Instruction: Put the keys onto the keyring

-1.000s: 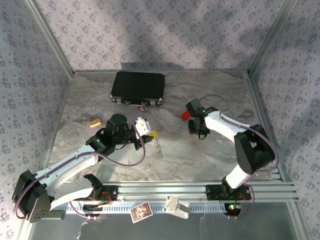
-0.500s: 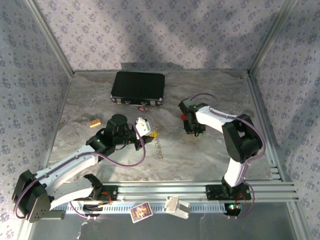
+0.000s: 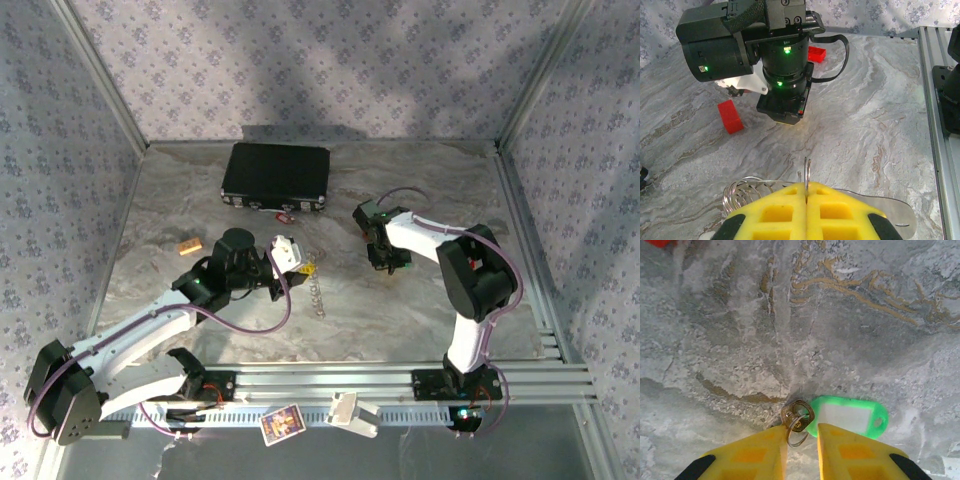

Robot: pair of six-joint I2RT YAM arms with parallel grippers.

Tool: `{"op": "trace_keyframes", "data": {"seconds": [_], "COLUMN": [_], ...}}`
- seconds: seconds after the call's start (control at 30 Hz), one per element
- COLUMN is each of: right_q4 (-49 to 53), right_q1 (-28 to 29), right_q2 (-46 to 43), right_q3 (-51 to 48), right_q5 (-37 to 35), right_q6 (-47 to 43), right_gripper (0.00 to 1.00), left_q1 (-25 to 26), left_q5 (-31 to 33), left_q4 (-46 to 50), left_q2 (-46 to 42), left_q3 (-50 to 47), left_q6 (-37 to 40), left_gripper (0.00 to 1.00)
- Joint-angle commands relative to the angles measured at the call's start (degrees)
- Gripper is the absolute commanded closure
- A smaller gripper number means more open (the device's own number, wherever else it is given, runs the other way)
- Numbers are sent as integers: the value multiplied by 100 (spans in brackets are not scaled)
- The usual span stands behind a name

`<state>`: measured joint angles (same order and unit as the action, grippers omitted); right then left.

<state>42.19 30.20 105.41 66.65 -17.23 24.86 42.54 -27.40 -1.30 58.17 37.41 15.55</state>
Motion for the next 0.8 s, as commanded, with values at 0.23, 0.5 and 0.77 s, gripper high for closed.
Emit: {"op": "trace_keyframes", "data": {"seconds": [0.23, 0.5, 0.77], "right_q4": [360, 396, 291], "right_q1": [126, 157, 97], "right_q2": [112, 147, 208], "right_q3": [348, 387, 314], "right_q5": [-503, -474, -242], "right_q6": [88, 38, 60], "right_gripper": [85, 82, 74], "left_q1": [30, 34, 34], "left_q5": [-127, -135, -126], "left_q4": [-107, -107, -90], "left_q2": [-58, -66, -78], "left_q3": [12, 12, 10], "left_q6": [71, 71, 71], "left_gripper": [100, 100, 100]}}
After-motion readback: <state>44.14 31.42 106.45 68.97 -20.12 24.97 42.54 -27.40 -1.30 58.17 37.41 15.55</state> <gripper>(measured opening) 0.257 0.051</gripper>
